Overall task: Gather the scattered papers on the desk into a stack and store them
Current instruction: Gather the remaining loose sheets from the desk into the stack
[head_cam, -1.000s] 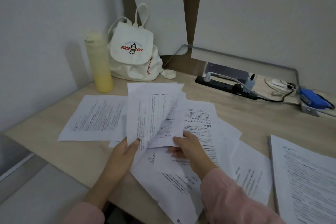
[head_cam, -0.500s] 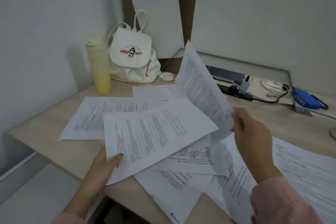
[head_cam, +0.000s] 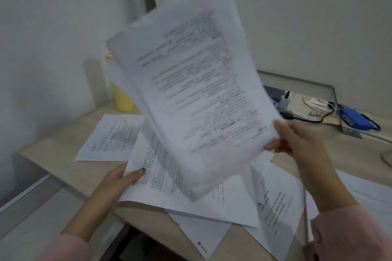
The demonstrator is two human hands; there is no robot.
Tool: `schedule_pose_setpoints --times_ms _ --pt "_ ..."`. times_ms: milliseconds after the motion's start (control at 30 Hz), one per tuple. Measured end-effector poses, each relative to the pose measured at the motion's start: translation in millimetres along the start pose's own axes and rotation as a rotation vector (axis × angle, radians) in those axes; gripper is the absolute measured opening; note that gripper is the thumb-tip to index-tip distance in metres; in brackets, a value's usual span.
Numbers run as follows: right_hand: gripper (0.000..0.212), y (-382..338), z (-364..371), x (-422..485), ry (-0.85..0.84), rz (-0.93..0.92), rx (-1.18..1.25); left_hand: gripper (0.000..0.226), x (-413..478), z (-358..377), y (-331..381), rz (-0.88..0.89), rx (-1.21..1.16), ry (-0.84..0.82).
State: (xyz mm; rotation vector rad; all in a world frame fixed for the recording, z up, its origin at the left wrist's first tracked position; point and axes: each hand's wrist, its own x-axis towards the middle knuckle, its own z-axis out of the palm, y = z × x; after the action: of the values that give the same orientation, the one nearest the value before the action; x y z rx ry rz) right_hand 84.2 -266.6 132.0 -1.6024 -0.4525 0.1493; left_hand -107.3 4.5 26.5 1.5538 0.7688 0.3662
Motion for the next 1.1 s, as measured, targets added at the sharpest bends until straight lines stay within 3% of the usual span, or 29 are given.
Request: schedule_pose_setpoints --times_ms 100,167,300,467,533,733,900,1100 --pt "0.022 43.4 5.1 -5.1 -0.100 0.241 -0.155 0.013 0.0 -3.6 -5.4 -0.034 -0.104 0.040" --pt "0.020 72.7 11.3 -13.6 -0.101 0.286 -0.302 0.016 -2.0 -1.2 -11.0 -0.042 -0.180 0.076" --pt "0.031 113.4 21.1 -30.9 -0.070 0.223 -0.556 0.027 -4.8 15.3 -22.0 -0.047 -0.203 0.058" --pt "0.035 128.7 27.8 -44.1 -0.043 0.078 -0.670 0.023 -3.4 33.9 -30.8 -0.035 -0.133 0.059" --pt "0.034 130.7 28.6 -46.6 -0.016 0.047 -0.632 0.026 -1.8 34.9 -33.2 -0.032 -0.088 0.102" --pt "0.031 121.3 24.6 -44.6 -0.005 0.300 -0.181 0.025 0.6 35.2 -35.5 -0.018 -0.094 0.119" --pt "0.039 116.5 30.9 -55.5 -0.112 0.231 -0.456 0.014 -1.3 38.2 -37.3 0.016 -0.072 0.188" --pt "0.046 114.9 39.1 -69.8 -0.156 0.180 -0.594 0.017 -1.5 38.6 -37.4 -0.012 -0.068 0.239"
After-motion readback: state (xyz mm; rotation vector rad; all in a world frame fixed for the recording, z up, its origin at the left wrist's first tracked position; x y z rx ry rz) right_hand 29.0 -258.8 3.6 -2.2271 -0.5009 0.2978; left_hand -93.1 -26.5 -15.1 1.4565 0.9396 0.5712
